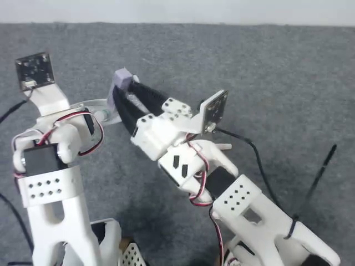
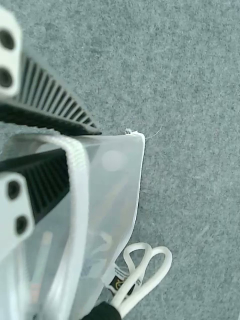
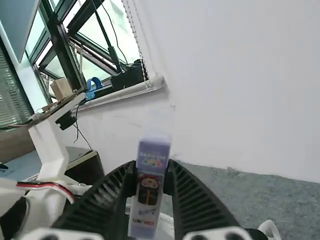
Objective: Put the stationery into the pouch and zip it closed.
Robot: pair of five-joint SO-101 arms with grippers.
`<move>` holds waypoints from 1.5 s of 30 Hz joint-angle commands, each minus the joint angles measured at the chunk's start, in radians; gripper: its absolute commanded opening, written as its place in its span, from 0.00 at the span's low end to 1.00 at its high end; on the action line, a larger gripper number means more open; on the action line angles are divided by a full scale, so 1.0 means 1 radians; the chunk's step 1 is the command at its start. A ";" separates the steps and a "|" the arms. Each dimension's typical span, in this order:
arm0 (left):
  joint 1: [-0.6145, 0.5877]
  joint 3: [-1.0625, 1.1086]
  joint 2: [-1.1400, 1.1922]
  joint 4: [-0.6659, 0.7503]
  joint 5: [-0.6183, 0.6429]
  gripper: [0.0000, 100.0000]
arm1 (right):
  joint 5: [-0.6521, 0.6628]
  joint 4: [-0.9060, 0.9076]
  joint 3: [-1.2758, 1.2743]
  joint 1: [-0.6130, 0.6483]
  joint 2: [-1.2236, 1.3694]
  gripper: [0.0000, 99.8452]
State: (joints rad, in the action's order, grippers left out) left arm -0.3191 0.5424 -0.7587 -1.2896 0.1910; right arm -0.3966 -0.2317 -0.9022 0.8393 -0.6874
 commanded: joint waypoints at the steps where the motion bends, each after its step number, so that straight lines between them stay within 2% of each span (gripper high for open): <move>1: -0.002 -0.008 0.000 0.028 -0.006 0.01 | 0.060 -0.035 0.000 0.013 0.027 0.01; 9: -0.002 -0.008 0.000 0.028 -0.006 0.01 | 0.094 -0.246 -0.003 0.016 0.242 0.01; 17: -0.002 -0.007 0.000 0.029 -0.006 0.01 | 0.358 -0.426 -0.078 0.070 0.386 0.01; 22: -0.002 -0.007 0.000 0.029 -0.006 0.01 | 0.491 -0.447 -0.123 0.127 0.424 0.01; 26: -0.005 -0.005 0.000 0.029 -0.006 0.01 | 0.500 -0.440 -0.126 0.125 0.438 0.02; 30: -0.008 -0.005 0.000 0.029 -0.006 0.01 | 0.503 -0.440 -0.155 0.127 0.435 0.14; 32: -0.008 -0.005 0.000 0.029 -0.006 0.01 | 0.503 -0.444 -0.167 0.127 0.435 0.16; 45: -0.003 -0.005 0.002 0.029 -0.006 0.01 | 0.503 -0.438 -0.258 0.120 0.292 0.09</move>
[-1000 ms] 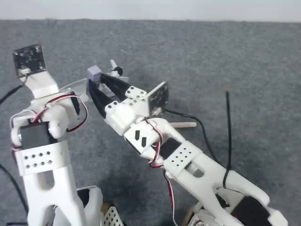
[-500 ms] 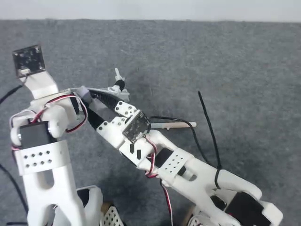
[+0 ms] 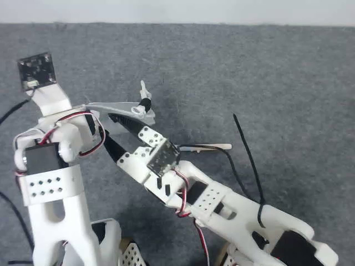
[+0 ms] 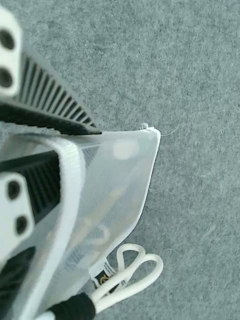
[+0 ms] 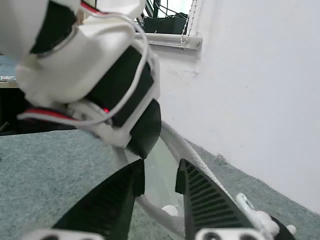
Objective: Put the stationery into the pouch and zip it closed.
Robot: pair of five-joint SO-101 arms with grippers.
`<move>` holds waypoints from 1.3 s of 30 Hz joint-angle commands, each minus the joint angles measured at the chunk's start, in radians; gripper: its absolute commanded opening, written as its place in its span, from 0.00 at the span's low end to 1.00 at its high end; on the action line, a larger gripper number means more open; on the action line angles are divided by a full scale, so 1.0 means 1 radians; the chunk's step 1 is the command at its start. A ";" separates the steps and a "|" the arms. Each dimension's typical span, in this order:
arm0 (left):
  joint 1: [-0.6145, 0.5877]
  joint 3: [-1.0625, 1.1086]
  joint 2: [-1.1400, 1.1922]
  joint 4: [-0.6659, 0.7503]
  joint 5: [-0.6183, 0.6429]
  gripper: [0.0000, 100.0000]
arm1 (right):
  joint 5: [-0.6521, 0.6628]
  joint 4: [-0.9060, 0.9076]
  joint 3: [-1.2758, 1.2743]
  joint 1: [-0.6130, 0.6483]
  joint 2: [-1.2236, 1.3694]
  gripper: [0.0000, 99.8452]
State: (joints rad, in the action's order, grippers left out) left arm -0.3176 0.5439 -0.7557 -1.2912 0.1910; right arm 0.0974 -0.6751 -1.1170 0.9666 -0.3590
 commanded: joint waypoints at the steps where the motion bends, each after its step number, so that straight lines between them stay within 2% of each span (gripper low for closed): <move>1: -0.005 -0.007 0.000 0.031 -0.006 0.01 | 0.008 0.010 -0.043 -0.007 -0.044 0.09; 12: -0.005 -0.007 0.002 0.031 -0.006 0.01 | 0.006 0.122 -0.038 -0.025 -0.125 0.09; 27: -0.008 -0.007 0.000 0.029 -0.006 0.01 | 0.002 0.532 -0.037 -0.045 -0.521 0.09; 33: -0.009 -0.001 0.002 0.029 -0.006 0.01 | -0.101 0.676 -0.037 -0.047 -0.667 0.09; 39: -0.009 0.021 -0.003 0.055 -0.006 0.01 | -0.110 0.840 -0.037 -0.062 -0.802 0.09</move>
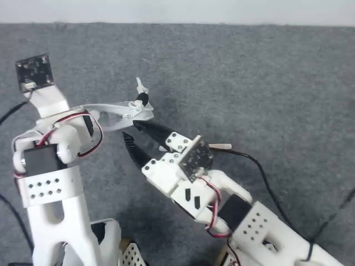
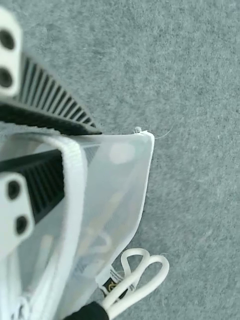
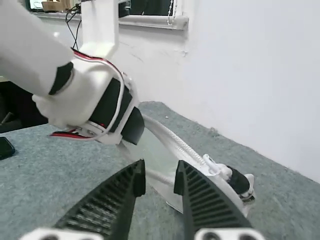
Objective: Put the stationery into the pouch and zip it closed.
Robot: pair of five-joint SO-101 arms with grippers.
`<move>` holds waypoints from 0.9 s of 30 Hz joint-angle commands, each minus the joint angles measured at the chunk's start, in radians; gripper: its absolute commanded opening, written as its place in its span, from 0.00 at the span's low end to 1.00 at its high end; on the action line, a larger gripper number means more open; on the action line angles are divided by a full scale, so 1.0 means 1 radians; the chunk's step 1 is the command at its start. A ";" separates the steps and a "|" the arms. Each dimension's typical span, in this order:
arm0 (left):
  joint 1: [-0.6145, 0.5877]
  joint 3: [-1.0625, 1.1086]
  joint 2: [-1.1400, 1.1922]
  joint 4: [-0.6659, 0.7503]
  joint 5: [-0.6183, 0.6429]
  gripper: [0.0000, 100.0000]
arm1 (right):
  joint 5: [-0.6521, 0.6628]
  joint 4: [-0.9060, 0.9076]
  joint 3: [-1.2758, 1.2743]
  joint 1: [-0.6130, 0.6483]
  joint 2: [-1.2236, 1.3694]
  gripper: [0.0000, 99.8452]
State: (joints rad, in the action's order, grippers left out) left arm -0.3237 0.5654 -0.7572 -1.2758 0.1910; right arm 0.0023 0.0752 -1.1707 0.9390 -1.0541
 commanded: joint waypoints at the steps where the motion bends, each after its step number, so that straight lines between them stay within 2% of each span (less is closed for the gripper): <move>1: -0.003 -0.001 -0.002 0.040 -0.006 0.01 | -0.017 0.117 0.017 -0.050 -0.127 0.09; 4: -0.003 -0.001 -0.002 0.040 -0.006 0.01 | -0.028 0.196 0.017 -0.114 -0.189 0.09; 6: -0.003 -0.001 -0.002 0.040 -0.006 0.01 | -0.089 0.243 0.017 -0.154 -0.226 0.09; 9: -0.003 -0.001 -0.002 0.040 -0.006 0.01 | -0.167 0.326 0.017 -0.185 -0.268 0.09; 17: -0.003 -0.001 -0.002 0.040 -0.006 0.01 | -0.267 0.461 0.017 -0.271 -0.282 0.09; 22: -0.005 -0.001 -0.002 0.040 -0.008 0.01 | -0.279 0.499 0.023 -0.349 -0.280 0.09; 27: -0.005 -0.002 -0.002 0.040 -0.008 0.01 | -0.282 0.601 0.066 -0.374 -0.278 0.09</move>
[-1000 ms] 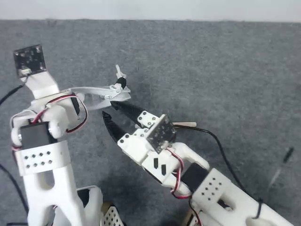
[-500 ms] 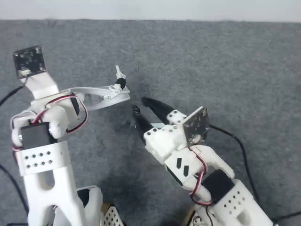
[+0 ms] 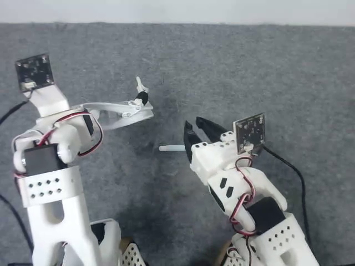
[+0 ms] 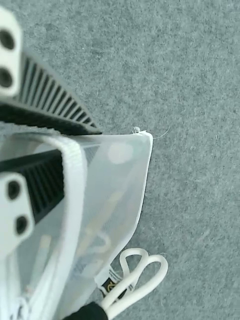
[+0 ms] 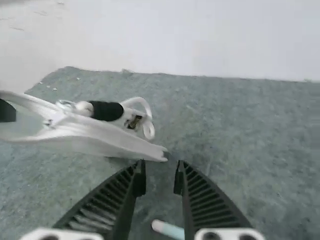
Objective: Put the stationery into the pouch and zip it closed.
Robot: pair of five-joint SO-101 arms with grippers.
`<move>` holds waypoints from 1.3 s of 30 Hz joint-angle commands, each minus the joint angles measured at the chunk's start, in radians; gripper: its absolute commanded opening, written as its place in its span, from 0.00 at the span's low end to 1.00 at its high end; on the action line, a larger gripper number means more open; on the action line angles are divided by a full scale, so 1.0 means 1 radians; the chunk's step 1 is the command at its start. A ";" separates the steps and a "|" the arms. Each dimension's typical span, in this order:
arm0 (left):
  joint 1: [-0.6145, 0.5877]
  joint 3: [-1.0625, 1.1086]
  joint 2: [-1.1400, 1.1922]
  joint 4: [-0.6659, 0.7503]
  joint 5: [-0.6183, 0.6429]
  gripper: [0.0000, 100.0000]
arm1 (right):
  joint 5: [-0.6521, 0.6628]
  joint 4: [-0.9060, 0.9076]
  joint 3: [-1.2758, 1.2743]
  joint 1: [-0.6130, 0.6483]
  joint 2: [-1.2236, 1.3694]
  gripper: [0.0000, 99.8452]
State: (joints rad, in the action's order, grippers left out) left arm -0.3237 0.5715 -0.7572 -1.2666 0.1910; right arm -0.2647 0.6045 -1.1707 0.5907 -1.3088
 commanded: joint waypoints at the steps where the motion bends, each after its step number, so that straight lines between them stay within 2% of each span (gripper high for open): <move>1: -0.005 -0.008 -0.002 0.031 -0.008 0.01 | -0.032 0.094 0.078 -0.025 -0.024 0.09; 7: -0.005 -0.008 -0.002 0.028 -0.008 0.01 | -0.081 0.203 0.135 -0.058 -0.024 0.09; 14: -0.005 -0.008 -0.002 0.026 -0.008 0.01 | -0.083 0.199 0.140 -0.094 0.084 0.09; 27: -0.005 -0.008 -0.002 0.026 -0.008 0.01 | -0.167 0.277 0.264 -0.094 0.363 0.10; 39: -0.005 -0.007 -0.002 0.026 -0.008 0.01 | -0.172 0.275 0.296 -0.094 0.506 0.10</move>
State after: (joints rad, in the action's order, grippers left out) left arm -0.3237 0.5731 -0.7572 -1.2666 0.1910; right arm -0.4273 0.8761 -0.9513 0.5063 -0.8286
